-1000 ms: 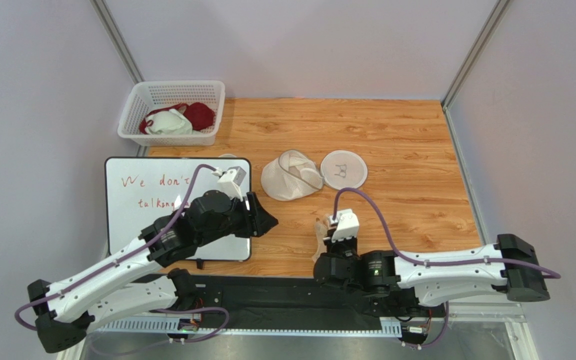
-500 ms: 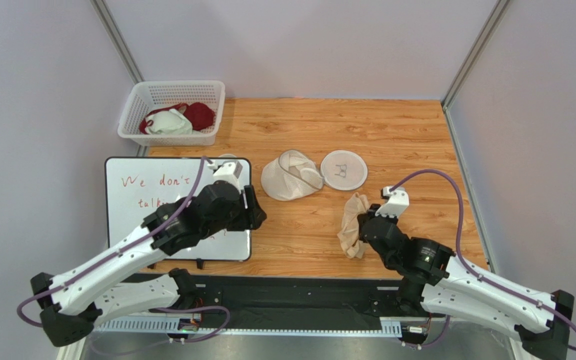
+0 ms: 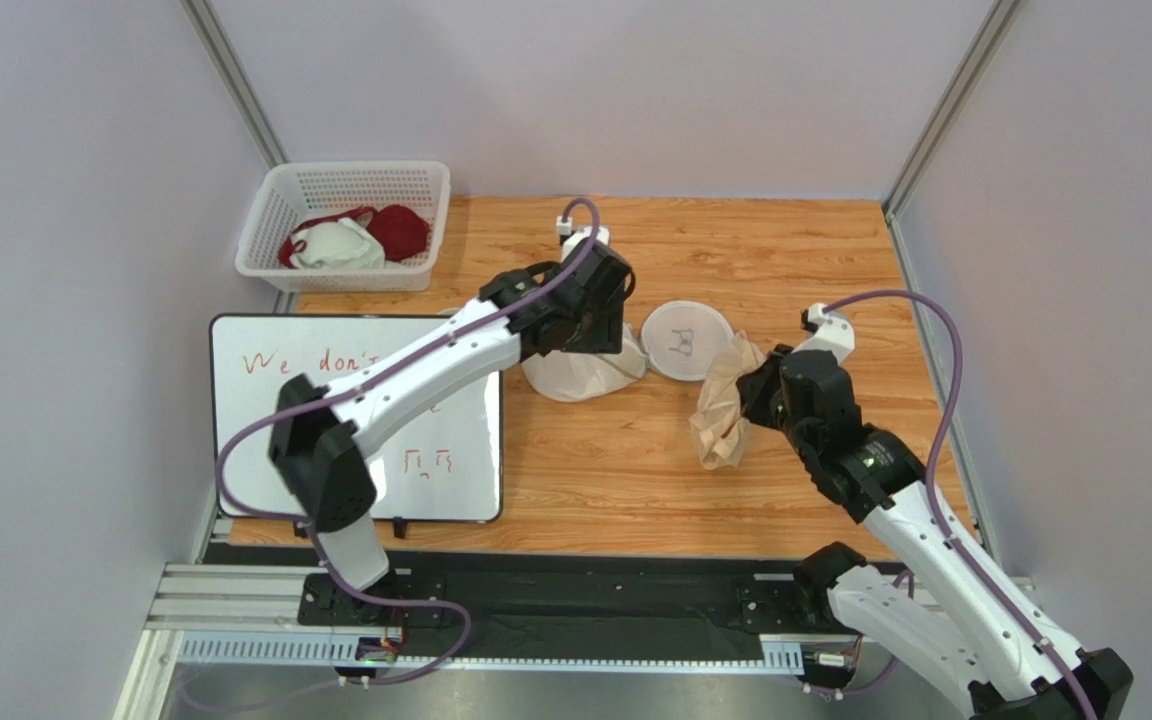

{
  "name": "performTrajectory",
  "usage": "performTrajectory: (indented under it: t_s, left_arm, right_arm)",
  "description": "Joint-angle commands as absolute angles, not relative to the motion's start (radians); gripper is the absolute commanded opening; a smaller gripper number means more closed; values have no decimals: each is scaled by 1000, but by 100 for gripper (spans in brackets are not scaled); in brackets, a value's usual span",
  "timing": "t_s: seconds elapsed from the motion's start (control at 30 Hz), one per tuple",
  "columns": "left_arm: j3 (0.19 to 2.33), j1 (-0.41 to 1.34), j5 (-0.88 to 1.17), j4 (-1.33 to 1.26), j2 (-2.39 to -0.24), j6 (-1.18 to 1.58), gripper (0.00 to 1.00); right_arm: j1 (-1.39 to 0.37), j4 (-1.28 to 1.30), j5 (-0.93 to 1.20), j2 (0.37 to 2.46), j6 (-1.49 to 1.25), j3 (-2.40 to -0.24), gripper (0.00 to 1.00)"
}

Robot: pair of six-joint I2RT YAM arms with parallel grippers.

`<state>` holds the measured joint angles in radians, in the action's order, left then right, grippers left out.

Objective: Place the bra in the laundry bag and zip it closed

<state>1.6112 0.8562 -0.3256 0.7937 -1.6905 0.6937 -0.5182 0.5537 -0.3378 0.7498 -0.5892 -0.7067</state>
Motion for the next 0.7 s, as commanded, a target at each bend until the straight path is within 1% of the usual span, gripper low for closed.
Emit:
performTrajectory:
  t_s: [0.0,0.03,0.07,0.13,0.27,0.37,0.43,0.67]
  left_arm:
    - [1785,836,-405,897,-1865,689,64]
    - [1851,836,-428,949,-1900,702,64]
    - [1880,836,-452,980,-1961,716,64]
    - [1929,834,-508,1034,-2011,749,64]
    - [1931,828,-535,1031,-2068,772,63]
    - [1919,825,-535,1049,-2069,802,63]
    - [1875,825,-541,1034,-2060,831,64]
    - [1870,787,-494,971,-2108,839,64]
  right_arm:
    - [-447,468,-206,775,-538,-799,0]
    - [-434,462,-192,779,-538,-805,0]
    - [-411,457,-164,782,-538,-816,0]
    - [-396,456,-147,799,-528,-827,0]
    - [-377,474,-163,802,-496,-851,0]
    - [-373,480,-173,778,-480,-844,0]
    - [-373,479,-181,758,-479,-825,0]
    - [-371,477,-150,752,-483,-787,0]
